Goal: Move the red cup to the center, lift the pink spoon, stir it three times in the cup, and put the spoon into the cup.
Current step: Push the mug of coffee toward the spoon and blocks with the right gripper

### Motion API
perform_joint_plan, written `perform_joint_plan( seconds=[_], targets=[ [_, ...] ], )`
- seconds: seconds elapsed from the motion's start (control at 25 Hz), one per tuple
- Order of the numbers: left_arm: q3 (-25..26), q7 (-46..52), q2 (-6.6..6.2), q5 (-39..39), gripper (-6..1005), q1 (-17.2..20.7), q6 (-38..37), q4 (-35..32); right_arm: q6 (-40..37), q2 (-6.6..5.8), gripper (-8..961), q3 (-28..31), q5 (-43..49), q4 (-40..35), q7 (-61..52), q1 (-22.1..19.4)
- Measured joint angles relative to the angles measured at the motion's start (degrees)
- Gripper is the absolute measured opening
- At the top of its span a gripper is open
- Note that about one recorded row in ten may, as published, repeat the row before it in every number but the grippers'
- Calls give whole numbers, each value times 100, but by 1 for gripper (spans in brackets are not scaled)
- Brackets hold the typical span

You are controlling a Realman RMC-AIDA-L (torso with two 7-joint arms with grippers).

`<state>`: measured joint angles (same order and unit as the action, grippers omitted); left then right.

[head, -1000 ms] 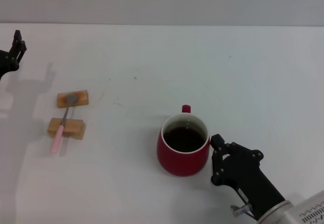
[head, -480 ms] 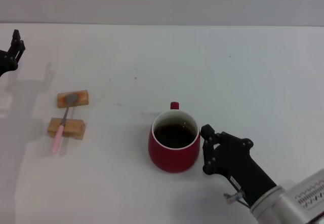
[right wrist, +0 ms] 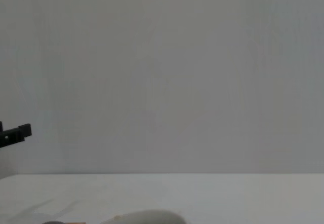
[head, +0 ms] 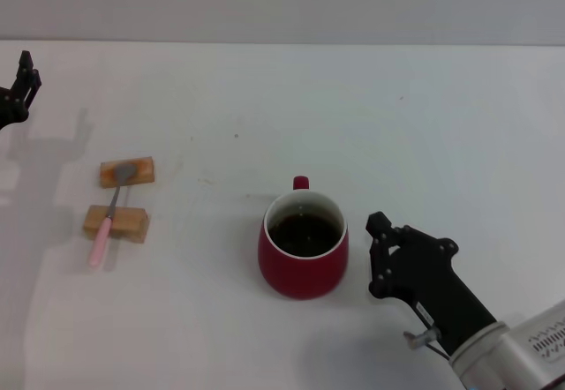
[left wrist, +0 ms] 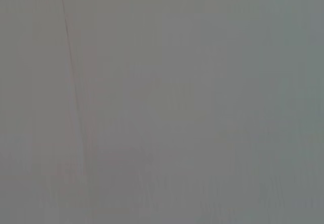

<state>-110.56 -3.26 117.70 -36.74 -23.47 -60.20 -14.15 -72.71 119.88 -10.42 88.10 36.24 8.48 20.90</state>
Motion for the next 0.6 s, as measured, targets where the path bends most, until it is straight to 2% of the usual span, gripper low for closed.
perform_joint_plan(
  seconds=[0.32, 0.6],
  targets=[
    [0, 0, -14, 1, 791, -76, 0, 60, 29, 0, 0, -52, 30, 138, -4, -63],
    [0, 1, -36, 1, 791, -111, 10, 71, 285, 0, 0, -3, 423, 186, -7, -25]
  ],
)
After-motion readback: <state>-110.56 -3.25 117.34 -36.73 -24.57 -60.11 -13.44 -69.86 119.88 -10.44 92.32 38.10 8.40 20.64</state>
